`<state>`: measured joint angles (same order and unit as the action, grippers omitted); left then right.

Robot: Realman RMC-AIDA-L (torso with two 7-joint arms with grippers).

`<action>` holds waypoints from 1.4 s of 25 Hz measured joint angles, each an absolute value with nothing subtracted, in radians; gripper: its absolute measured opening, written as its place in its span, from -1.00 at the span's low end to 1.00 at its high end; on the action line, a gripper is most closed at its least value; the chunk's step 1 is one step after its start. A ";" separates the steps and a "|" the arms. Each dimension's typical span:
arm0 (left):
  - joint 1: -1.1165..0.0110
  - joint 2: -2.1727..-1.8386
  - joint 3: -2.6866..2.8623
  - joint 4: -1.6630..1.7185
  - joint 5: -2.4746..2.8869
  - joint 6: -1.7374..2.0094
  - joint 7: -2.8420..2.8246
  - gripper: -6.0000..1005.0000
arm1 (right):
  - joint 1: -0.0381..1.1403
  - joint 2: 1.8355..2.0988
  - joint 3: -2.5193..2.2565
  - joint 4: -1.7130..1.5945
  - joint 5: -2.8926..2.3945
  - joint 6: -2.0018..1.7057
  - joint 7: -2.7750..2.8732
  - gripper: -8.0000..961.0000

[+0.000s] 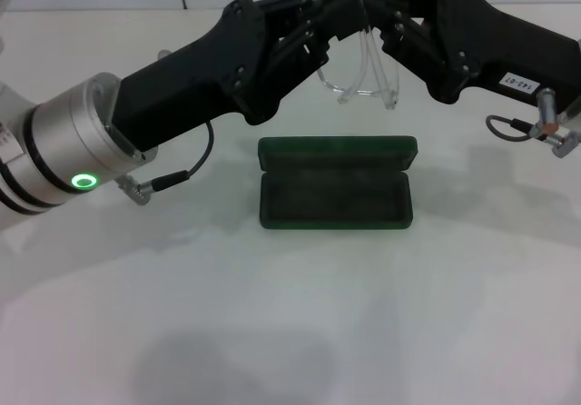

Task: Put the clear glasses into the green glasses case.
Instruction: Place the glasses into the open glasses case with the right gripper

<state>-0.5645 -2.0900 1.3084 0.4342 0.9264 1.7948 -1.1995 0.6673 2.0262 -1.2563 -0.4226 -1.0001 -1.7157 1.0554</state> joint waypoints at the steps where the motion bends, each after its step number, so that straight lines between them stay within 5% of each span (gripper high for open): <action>1: -0.564 -2.090 1.308 0.434 0.926 1.795 -1.199 -0.70 | 0.667 2.026 -1.256 -0.422 -1.000 -1.716 1.055 -0.82; 9: -0.537 -2.064 1.308 0.444 0.945 1.885 -1.196 -0.70 | 0.645 2.022 -1.248 -0.441 -0.985 -1.720 1.061 -0.82; 16: -0.481 -1.966 1.311 0.447 0.976 1.984 -1.209 -0.70 | 0.574 2.006 -1.236 -0.573 -1.003 -1.705 1.113 -0.82; 21: -0.454 -1.876 1.308 0.448 1.053 1.983 -1.242 -0.70 | 0.509 1.979 -1.236 -0.925 -1.265 -1.604 1.412 -0.82; 25: -0.430 -1.841 1.308 0.457 1.118 1.984 -1.227 -0.69 | 0.477 1.983 -1.228 -1.303 -1.579 -1.559 1.716 -0.82; 35: -0.401 -1.852 1.186 0.480 1.254 1.975 -1.266 -0.48 | 0.700 2.019 -1.313 -1.470 -2.160 -1.592 2.153 -0.82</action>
